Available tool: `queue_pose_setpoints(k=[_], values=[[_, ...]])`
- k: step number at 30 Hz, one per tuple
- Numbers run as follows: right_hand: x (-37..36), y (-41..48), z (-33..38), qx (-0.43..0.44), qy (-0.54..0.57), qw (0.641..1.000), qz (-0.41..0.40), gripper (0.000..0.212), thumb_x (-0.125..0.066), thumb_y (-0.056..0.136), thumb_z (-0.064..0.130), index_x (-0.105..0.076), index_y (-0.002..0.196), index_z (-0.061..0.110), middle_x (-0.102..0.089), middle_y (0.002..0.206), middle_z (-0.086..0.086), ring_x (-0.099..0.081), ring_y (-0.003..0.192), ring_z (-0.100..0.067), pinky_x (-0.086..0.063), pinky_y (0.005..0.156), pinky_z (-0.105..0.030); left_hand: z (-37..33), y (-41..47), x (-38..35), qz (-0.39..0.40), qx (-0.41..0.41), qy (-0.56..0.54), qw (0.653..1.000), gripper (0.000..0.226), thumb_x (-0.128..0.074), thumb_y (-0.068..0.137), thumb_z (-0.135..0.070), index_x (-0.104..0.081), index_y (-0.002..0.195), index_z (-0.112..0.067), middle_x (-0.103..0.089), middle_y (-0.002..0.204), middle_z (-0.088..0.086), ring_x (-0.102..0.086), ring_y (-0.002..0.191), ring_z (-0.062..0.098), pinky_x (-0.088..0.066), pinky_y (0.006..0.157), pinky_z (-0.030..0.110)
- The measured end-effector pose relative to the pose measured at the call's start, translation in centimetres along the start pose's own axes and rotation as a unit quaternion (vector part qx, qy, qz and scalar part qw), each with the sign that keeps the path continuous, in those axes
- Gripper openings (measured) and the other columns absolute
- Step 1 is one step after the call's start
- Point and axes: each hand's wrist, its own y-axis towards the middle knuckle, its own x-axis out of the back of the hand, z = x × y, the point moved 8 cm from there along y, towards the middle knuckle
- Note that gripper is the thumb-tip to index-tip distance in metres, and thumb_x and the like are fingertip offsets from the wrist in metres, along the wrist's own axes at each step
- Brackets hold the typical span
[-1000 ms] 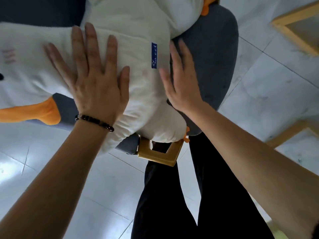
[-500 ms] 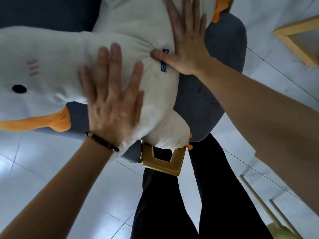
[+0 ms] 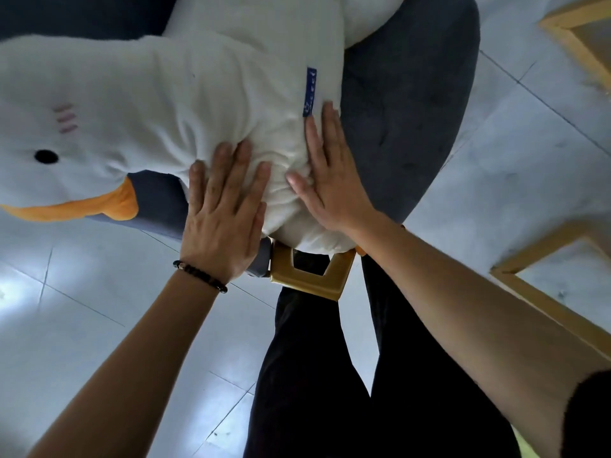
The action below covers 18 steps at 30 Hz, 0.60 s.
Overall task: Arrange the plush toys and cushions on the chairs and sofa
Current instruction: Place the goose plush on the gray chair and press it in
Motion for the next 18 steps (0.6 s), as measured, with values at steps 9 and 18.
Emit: queue_pose_setpoints(k=[9,18], values=[[-3.8,-8.5,-5.8,-0.056,-0.018,0.975,0.215,0.094,-0.034,0.092,0.079,0.013,0.160,0.033,0.008,0.170,-0.017,-0.015,0.156,-0.037,-0.027,0.124,-0.053,-3.1,1.2,1.9,0.019,-0.054,0.022,0.998,0.060,-0.050,0.103,-0.036,-0.037,0.155,-0.011,-0.025,0.162,0.026,-0.018,0.151,0.042,0.005,0.124,0.053],[-4.3,-8.4,-3.9,-0.001,-0.079,0.956,0.281,0.068,-0.027,0.102,0.064,-0.001,0.160,0.042,0.010,0.172,-0.006,0.006,0.159,-0.028,-0.003,0.126,-0.052,4.9,9.5,5.3,0.058,0.033,0.114,0.991,0.063,-0.021,0.105,-0.055,-0.021,0.160,-0.023,-0.006,0.166,0.026,-0.004,0.153,0.048,0.002,0.118,0.066]])
